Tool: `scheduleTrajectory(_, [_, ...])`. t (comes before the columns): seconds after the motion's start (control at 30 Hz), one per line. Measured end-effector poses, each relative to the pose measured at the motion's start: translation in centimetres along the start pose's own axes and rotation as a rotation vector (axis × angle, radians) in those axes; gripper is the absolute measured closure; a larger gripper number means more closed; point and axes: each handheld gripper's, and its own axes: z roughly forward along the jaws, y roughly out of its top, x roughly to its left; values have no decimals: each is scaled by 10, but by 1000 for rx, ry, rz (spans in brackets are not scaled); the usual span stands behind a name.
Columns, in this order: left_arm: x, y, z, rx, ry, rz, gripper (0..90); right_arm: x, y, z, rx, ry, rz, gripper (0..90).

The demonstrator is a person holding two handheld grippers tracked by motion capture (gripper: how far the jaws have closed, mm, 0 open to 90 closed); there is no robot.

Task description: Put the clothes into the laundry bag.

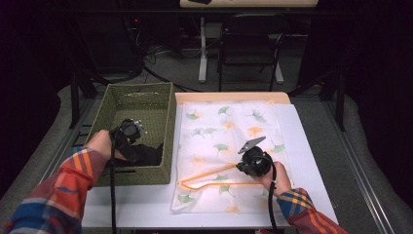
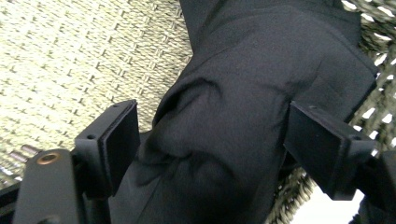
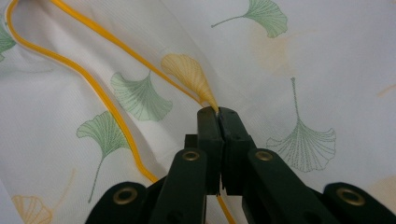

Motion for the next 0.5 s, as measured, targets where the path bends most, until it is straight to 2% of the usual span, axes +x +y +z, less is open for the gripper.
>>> scheduleTrajectory(0.13, [4,4,8,14,-44,9,283,0,0,0,-1,0,-5,890])
scheduleTrajectory(0.2, [6,5,11,26,-62,4,281,0,0,0,-1,2,0,890])
scheduleTrajectory(0.27, [7,5,13,20,-83,4,320,0,0,0,-1,2,-1,890])
scheduleTrajectory(0.5, [4,5,14,18,-114,33,578,1,0,-2,-5,-6,-9,890])
